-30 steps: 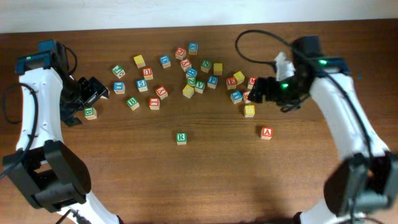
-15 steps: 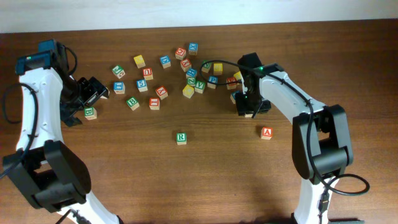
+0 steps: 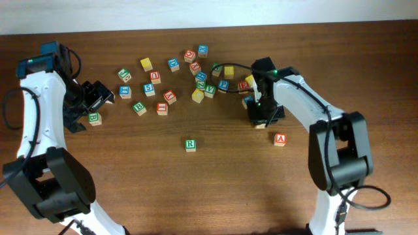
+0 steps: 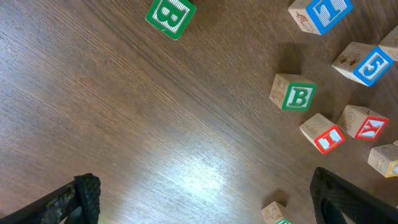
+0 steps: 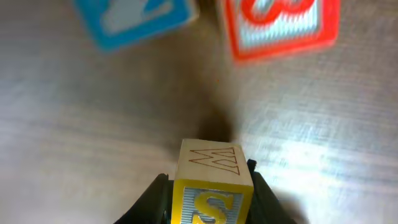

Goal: Spell out RSS
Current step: 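Reach the right gripper into the pile and grasp a yellow S block, then place the yellow S block right of the R block, release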

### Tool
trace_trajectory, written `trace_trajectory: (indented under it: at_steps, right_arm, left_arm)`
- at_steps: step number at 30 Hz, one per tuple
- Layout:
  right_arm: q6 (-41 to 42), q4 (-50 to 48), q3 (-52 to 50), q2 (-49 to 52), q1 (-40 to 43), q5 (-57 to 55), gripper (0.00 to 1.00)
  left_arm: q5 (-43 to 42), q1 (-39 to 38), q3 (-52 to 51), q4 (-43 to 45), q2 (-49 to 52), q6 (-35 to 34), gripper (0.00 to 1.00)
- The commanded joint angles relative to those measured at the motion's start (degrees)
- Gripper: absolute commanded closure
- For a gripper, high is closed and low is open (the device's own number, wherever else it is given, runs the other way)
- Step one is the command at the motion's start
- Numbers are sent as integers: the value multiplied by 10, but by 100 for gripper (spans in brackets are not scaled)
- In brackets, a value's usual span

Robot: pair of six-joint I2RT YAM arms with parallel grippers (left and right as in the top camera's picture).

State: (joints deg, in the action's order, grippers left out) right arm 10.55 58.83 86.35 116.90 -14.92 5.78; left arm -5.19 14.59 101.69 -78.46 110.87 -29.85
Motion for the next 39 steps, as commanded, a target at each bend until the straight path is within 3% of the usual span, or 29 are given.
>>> trace_trajectory:
  at_steps: [1, 3, 5, 9, 18, 21, 25, 31, 32, 34, 36, 39]
  right_arm:
    - [5, 51, 18, -86, -18, 115, 78]
    - [33, 68, 18, -95, -63, 139, 78]
    - [151, 59, 13, -75, -147, 8, 78]
    - [251, -28, -26, -30, -226, -42, 78]
    - [249, -76, -36, 9, -240, -65, 73]
    - [249, -76, -37, 9, -240, -64, 60]
    - [249, -71, -32, 6, -236, -62, 53]
    - [140, 23, 148, -24, -170, -59, 47]
    - [124, 5, 175, -24, -152, -68, 46]
    - [75, -131, 188, -24, -105, -68, 11]
    - [49, -244, 187, -6, -61, -80, 11]
    - [49, -355, 187, 69, -42, -80, 24]
  left_arm:
    - [0, 2, 7, -1, -12, -5, 1]
    - [0, 2, 7, -1, -12, -5, 1]
    - [0, 2, 7, -1, -12, -5, 1]
    - [0, 2, 7, -1, -12, -5, 1]
    - [0, 2, 7, -1, -12, -5, 1]
    - [0, 2, 7, -1, -12, -5, 1]
    - [0, 2, 7, -1, -12, -5, 1]
    - [0, 2, 7, -1, -12, -5, 1]
    - [0, 2, 7, -1, -12, -5, 1]
    - [0, 2, 7, -1, -12, -5, 1]
    - [0, 2, 7, -1, -12, -5, 1]
    - [0, 2, 7, -1, -12, -5, 1]
